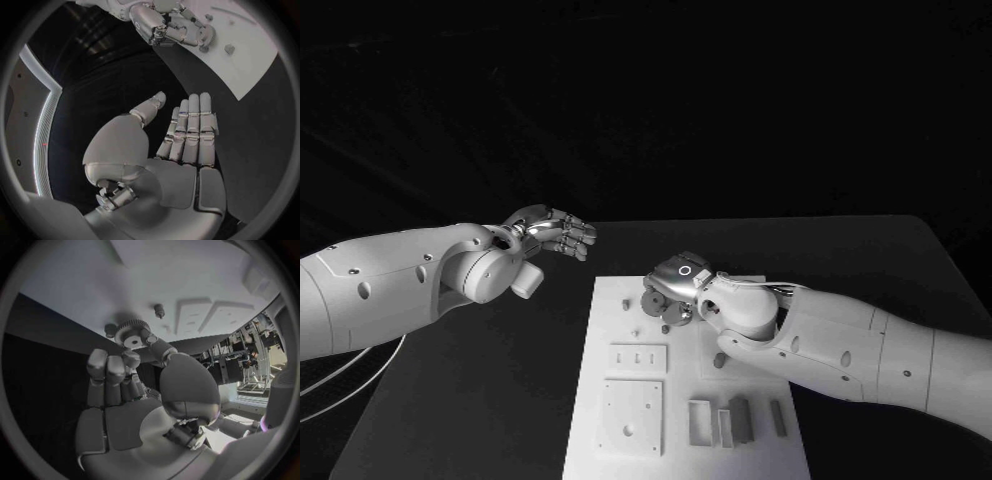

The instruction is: Assemble the parts on the task board

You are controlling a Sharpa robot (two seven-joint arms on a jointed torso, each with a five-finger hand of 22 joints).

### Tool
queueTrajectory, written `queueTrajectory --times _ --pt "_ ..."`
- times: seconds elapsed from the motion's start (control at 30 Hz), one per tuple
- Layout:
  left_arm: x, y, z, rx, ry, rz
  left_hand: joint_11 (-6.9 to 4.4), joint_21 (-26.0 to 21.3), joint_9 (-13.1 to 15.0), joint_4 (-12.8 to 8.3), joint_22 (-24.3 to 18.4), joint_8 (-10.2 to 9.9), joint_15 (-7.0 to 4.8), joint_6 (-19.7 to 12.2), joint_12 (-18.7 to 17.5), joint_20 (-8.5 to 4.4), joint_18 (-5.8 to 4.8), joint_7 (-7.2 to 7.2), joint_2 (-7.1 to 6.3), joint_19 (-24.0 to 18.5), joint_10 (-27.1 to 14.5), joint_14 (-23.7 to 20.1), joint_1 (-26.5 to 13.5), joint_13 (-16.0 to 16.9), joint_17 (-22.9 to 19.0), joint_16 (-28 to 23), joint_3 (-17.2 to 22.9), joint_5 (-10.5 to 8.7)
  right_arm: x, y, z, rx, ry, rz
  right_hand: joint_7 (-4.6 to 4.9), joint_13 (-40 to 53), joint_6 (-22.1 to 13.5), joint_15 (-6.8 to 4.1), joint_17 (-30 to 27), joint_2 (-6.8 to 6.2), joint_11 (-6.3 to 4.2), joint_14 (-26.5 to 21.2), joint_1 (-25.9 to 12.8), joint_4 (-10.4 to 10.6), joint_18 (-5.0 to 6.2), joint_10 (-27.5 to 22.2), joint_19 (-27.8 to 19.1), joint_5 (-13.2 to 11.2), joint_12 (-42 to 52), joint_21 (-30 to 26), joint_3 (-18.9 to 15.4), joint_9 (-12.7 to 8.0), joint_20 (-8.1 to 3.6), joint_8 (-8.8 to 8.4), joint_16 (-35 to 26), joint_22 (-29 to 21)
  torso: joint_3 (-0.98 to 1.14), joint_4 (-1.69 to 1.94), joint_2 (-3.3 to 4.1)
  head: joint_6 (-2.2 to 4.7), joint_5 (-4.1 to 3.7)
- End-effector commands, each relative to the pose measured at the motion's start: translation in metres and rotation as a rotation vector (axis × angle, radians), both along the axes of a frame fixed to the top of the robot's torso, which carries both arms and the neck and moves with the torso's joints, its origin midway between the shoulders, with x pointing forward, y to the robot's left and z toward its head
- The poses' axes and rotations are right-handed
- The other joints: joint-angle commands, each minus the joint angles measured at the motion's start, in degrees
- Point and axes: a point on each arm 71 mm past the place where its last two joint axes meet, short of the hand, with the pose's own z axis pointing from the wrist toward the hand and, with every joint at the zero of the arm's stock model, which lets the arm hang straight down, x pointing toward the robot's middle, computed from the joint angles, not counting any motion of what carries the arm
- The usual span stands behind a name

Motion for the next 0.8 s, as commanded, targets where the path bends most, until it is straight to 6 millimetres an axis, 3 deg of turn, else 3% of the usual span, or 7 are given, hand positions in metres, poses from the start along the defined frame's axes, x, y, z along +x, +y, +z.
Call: queueTrajectory --times 0.03,0.37,0.6,0.8 --pt "0.0003 -0.0023 0.0013 0.000 -0.008 -0.006 0.08 -0.25 -0.06 0.20 0.09 -0.32 -0.09 0.45 -0.24 -0.45 0.58 0.38 -0.14 0.03 0.39 0.42 -0.40 0.08 0.11 -0.31 0.01 0.20 -0.0011 0.0039 0.0007 -0.003 -0.016 0.016 0.86 -0.10 5.07 -0.02 -0.02 0.10 0.36 0.40 0.51 -0.01 3.93 0.04 0.07 0.14 0.27 0.10 0.46 2.31 -0.37 0.33 -0.21 0.75 0.02 -0.04 0.01 0.09 0.01" --pt "0.0013 -0.0045 0.0013 0.000 -0.009 -0.009 0.08 -0.26 -0.06 0.20 0.10 -0.35 -0.09 0.43 -0.27 -0.46 0.59 0.39 -0.13 0.05 0.41 0.45 -0.41 0.09 0.15 -0.35 0.02 0.20 0.0022 0.0079 -0.0015 -0.004 -0.008 0.015 0.88 -0.18 5.02 -0.01 -0.03 0.11 0.37 0.45 0.57 -0.03 3.93 0.09 0.11 0.14 0.28 0.09 0.50 2.29 -0.39 0.25 -0.24 0.74 -0.03 0.10 0.02 0.17 -0.09" --pt "0.0028 -0.0060 0.0013 0.001 -0.012 -0.009 0.08 -0.27 -0.06 0.20 0.12 -0.36 -0.10 0.42 -0.29 -0.46 0.59 0.40 -0.12 0.05 0.43 0.46 -0.43 0.10 0.18 -0.37 0.03 0.20 0.0059 0.0044 -0.0036 -0.012 0.000 0.001 0.90 -0.22 4.98 0.00 -0.04 0.14 0.39 0.47 0.58 -0.01 3.93 0.12 0.13 0.14 0.27 0.08 0.51 2.27 -0.40 0.19 -0.27 0.73 -0.08 -0.09 0.06 0.09 0.00" --pt "0.0026 -0.0058 0.0014 0.001 -0.013 -0.008 0.08 -0.28 -0.06 0.19 0.13 -0.38 -0.10 0.41 -0.33 -0.46 0.59 0.40 -0.13 0.06 0.43 0.47 -0.44 0.10 0.21 -0.40 0.03 0.20 0.0067 0.0032 -0.0048 -0.019 0.012 -0.002 0.92 -0.26 4.95 0.01 -0.05 0.13 0.41 0.48 0.57 -0.01 3.93 0.13 0.13 0.14 0.27 0.06 0.52 2.25 -0.41 0.15 -0.30 0.72 0.00 -0.13 0.01 -0.01 -0.01"
